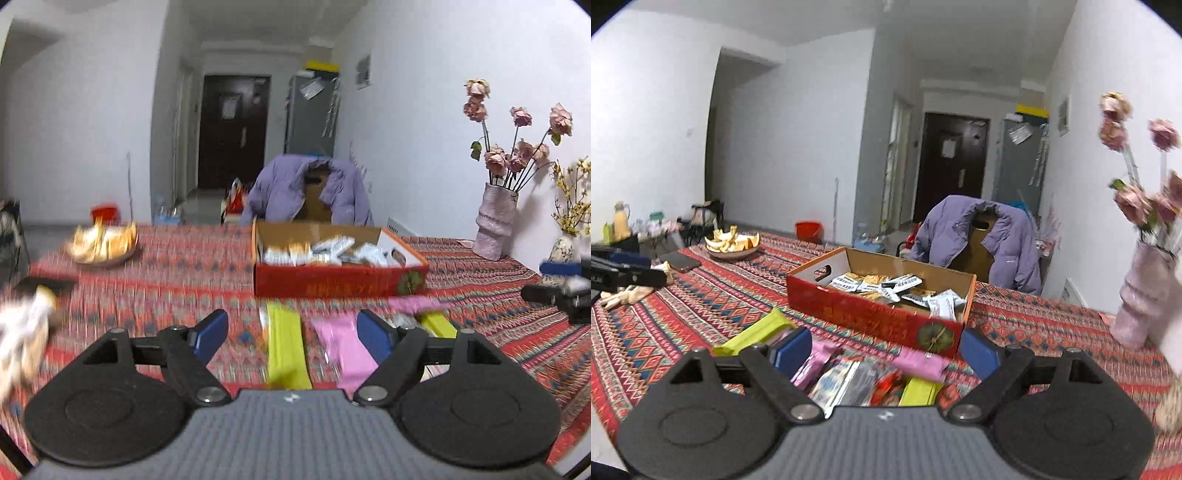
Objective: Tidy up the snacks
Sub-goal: 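Move both tools back to the snack pile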
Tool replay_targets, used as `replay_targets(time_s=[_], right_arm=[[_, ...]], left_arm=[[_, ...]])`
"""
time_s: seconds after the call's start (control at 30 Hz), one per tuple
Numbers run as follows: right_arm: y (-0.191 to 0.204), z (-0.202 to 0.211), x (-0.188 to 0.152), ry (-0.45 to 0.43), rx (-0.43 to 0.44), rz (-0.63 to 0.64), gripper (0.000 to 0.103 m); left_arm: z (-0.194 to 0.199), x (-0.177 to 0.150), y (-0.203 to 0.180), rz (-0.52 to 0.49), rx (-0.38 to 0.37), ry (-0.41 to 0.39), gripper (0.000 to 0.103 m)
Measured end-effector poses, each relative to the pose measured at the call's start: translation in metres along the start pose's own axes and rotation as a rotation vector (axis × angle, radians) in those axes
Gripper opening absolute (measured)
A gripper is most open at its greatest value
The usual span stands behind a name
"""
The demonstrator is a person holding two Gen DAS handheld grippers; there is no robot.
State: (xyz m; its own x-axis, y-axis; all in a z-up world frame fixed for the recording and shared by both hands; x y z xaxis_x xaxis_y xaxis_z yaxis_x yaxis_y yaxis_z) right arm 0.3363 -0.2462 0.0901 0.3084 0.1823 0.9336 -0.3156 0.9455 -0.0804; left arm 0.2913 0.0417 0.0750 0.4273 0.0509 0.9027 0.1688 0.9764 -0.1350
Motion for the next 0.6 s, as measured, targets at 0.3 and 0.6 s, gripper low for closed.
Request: replay_targets(time_s=[0.3,0.6], right_arm=[[0.024,0.035,-0.086,0.106,-0.001,-0.117,0.088],[0.024,0.037,-0.103,0.118,-0.036,-0.131,0.088]], left_arm=[[0.024,-0.049,-0.006,0.027,0.002,0.064,0.079],[0.014,-0.065,-0.006,0.038,-0.014,0.103,0.079]])
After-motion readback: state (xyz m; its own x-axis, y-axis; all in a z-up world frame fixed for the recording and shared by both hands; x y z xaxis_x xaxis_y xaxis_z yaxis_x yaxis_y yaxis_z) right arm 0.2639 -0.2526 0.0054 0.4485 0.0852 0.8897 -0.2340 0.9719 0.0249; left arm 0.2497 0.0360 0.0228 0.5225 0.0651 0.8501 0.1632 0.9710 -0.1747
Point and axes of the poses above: each gripper's, at about its wrist camera, not at the fingertips, and z roughly against the way its jaws point, y to its left, x to its top, the point moved 10 cm from there along -z, roughly the way its jaws point, and after that the axes turned 5 degrees about -x, right-handed, at the moved point
